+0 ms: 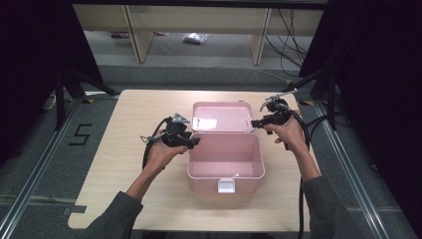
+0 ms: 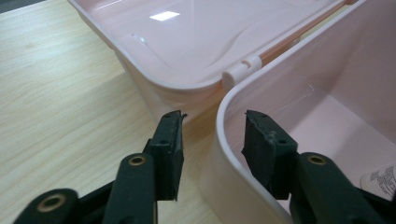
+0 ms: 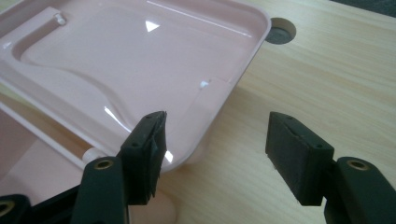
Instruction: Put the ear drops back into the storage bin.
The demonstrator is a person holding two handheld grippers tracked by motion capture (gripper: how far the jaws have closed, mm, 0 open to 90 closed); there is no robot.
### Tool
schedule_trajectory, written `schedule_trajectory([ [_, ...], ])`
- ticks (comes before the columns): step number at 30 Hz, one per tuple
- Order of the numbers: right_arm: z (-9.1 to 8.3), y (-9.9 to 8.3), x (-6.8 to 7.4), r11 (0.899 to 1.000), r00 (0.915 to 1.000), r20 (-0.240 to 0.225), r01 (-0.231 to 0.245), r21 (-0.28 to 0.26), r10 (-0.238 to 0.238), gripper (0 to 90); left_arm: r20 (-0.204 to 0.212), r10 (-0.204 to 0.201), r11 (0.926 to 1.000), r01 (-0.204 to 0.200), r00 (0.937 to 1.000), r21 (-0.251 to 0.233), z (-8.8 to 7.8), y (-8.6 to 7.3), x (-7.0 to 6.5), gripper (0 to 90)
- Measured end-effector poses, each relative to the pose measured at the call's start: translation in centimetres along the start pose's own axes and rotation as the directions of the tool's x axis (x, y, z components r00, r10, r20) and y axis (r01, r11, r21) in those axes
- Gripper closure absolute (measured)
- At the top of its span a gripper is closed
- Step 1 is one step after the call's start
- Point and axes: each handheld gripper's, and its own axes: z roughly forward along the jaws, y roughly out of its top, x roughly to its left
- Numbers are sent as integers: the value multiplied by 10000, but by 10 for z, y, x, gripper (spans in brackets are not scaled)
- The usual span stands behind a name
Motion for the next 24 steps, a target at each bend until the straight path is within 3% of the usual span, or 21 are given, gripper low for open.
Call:
schedule_trajectory([
  [1,0,0,-1,10000,10000,-13,-1,2,1,391,-44,-32,10000,31,10000,-60,0,1,-1,600],
  [2,0,0,1,9994,9994,-41,-357,50,357,390,26,140,9999,-140,9999,-4,0,3,-2,623],
  [3,1,1,-2,10000,10000,3,-58,49,58,388,60,213,9998,-214,9998,54,1,4,-2,676],
  [5,2,0,-2,10000,10000,-28,-71,44,71,388,78,332,9994,-332,9994,1,2,5,-5,703],
  [7,2,1,-3,10000,10000,-4,-83,11,83,388,-56,733,9972,-732,9973,129,2,6,-8,731],
  [8,3,1,-3,9997,10000,36,-28,-254,29,388,-67,824,9964,-823,9966,185,2,7,-8,742],
  [12,3,3,-5,9997,9997,58,-225,-78,225,389,57,686,9976,-687,9976,72,1,5,-6,755],
  [15,4,5,-6,9997,9997,81,-215,-113,216,391,66,823,9966,-823,9966,105,0,5,-6,759],
  [17,5,7,-5,9988,9988,67,-484,-98,484,392,83,864,9962,-865,9962,88,0,5,-6,760],
  [20,8,11,-7,9994,9994,164,-298,-200,301,396,113,926,9957,-926,9956,70,0,5,-6,760],
  [23,10,14,-7,9970,9973,22,-733,-265,734,414,128,944,9955,-945,9955,68,1,5,-5,761],
  [24,12,14,-9,9982,9986,44,-518,-313,520,418,133,936,9956,-937,9955,59,1,5,-5,761],
])
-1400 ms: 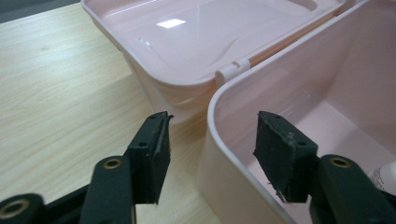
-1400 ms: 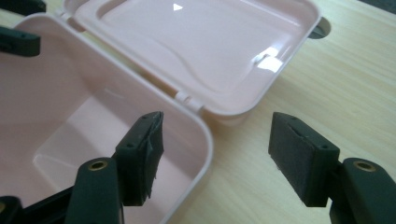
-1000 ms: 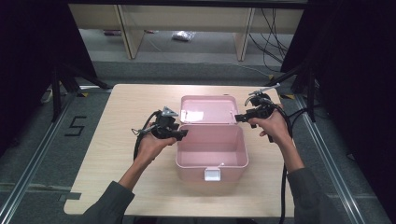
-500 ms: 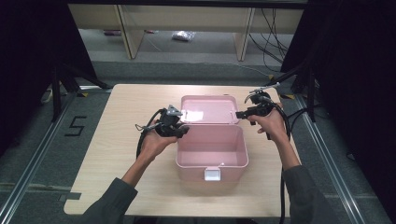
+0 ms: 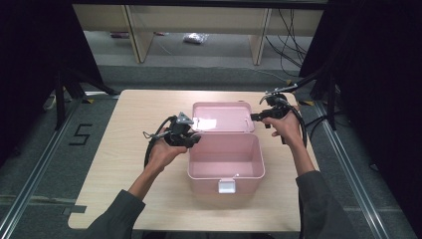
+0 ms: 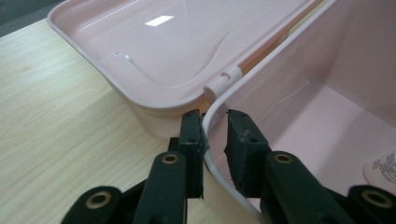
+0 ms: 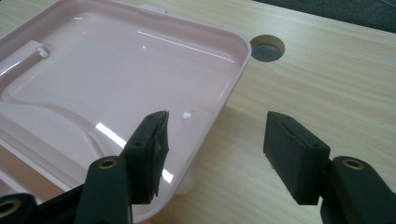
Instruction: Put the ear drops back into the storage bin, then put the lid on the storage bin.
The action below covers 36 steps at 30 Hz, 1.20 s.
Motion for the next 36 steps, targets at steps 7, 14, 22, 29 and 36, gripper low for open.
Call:
schedule_trajectory([
  [7,8,5,-3,9995,9995,24,-300,-23,300,471,61,1,10000,-1,10000,-25,0,0,1,761],
  [14,22,12,-5,9993,9992,171,-364,-51,365,545,143,44,10000,-43,9999,-67,1,0,2,761],
  [22,38,16,-4,9982,9972,446,-598,98,593,582,136,62,10000,-61,9999,-76,1,0,2,760],
  [29,50,16,-10,9991,9983,446,-372,184,363,618,146,84,9999,-83,9999,-92,1,0,2,760],
  [36,57,17,-4,9974,9954,736,-637,344,610,659,90,73,9999,-72,9999,-110,1,0,1,760],
])
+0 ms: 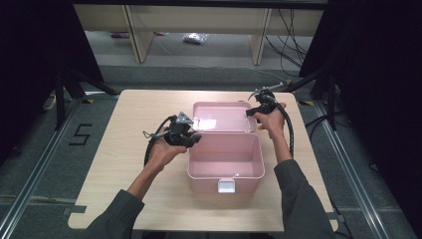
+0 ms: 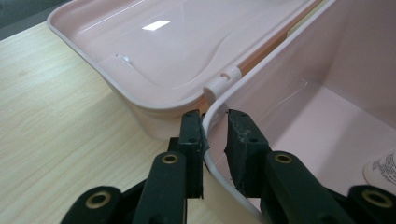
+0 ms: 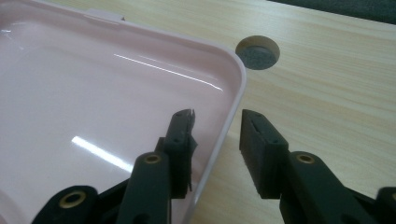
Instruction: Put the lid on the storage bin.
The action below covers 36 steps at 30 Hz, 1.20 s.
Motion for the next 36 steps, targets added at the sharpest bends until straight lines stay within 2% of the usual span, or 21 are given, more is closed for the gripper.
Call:
schedule_trajectory([
  [1,0,1,-1,9996,9997,94,246,-103,-245,666,-2,2,10000,-2,10000,1,0,0,0,760],
  [4,0,0,-1,9998,9997,152,184,-112,-182,673,-19,-11,10000,11,10000,-5,0,0,0,760],
  [5,2,0,-2,9992,9997,94,226,-335,-223,677,-25,0,10000,0,10000,-1,0,0,0,759],
  [6,1,-1,-3,9989,9994,69,356,-298,-354,685,-17,8,10000,-8,10000,1,0,0,0,760],
  [11,2,1,-1,9998,9996,214,160,-147,-157,733,-64,36,10000,-36,10000,-6,0,0,0,759],
  [12,2,1,-3,9989,9990,204,402,-237,-397,736,-26,23,10000,-23,10000,-20,0,0,0,759],
  [13,2,1,-1,9996,9999,148,83,-259,-79,739,-29,12,10000,-12,10000,-20,0,0,0,759],
  [15,2,4,2,9996,9988,433,237,-147,-230,747,-52,82,10000,-82,10000,-2,0,0,0,759],
  [16,2,5,1,9990,9981,436,438,-67,-435,750,-25,47,10000,-47,10000,-21,0,0,0,759],
  [17,1,5,2,9990,9976,529,450,-21,-449,755,-15,12,10000,-12,10000,-23,0,0,0,759],
  [19,1,6,5,9997,9971,719,240,49,-243,763,-17,45,10000,-45,10000,-9,0,0,0,759],
  [20,1,6,4,9994,9970,685,360,-13,-358,767,-51,25,10000,-25,10000,-14,0,0,0,759],
  [21,0,6,9,9998,9974,707,-177,134,167,771,-72,43,10000,-43,10000,-16,0,0,0,759],
  [22,0,6,9,9996,9969,762,-218,150,206,775,-58,82,10000,-82,9999,-7,0,0,0,759],
  [23,0,7,7,9999,9961,869,147,48,-151,780,-54,82,10000,-82,10000,-8,0,0,0,759],
  [24,2,7,7,9999,9954,942,170,-14,-168,785,-54,86,10000,-86,9999,-5,0,0,0,759],
  [25,2,7,9,10000,9947,1024,-5,14,3,788,-38,87,10000,-87,10000,-2,0,0,0,759],
  [36,-2,11,15,9999,9875,1572,122,104,-137,807,-63,83,10000,-83,9999,-15,1,1,0,759],
])
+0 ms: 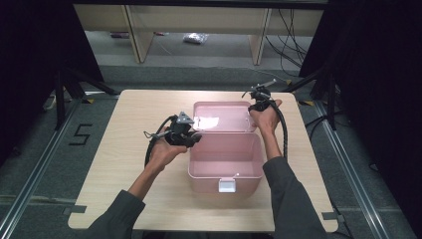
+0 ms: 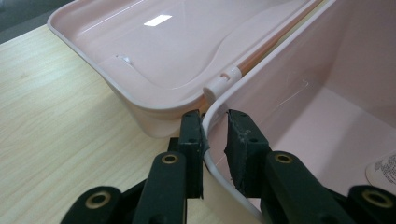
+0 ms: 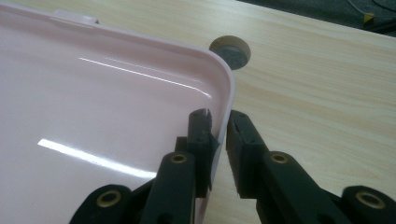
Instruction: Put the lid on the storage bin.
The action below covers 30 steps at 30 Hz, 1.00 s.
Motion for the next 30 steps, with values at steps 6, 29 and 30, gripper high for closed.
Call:
schedule_trajectory([
  [6,-3,3,5,9999,9993,337,-160,-35,161,823,37,-50,10000,50,10000,-5,1,0,0,759],
  [29,-19,7,-2,9992,9995,228,-196,-352,205,877,-200,54,10000,-53,9998,67,2,3,-1,758],
  [30,-17,7,-2,9992,9991,221,-348,-175,352,851,-185,81,9999,-79,9998,67,2,3,0,758],
])
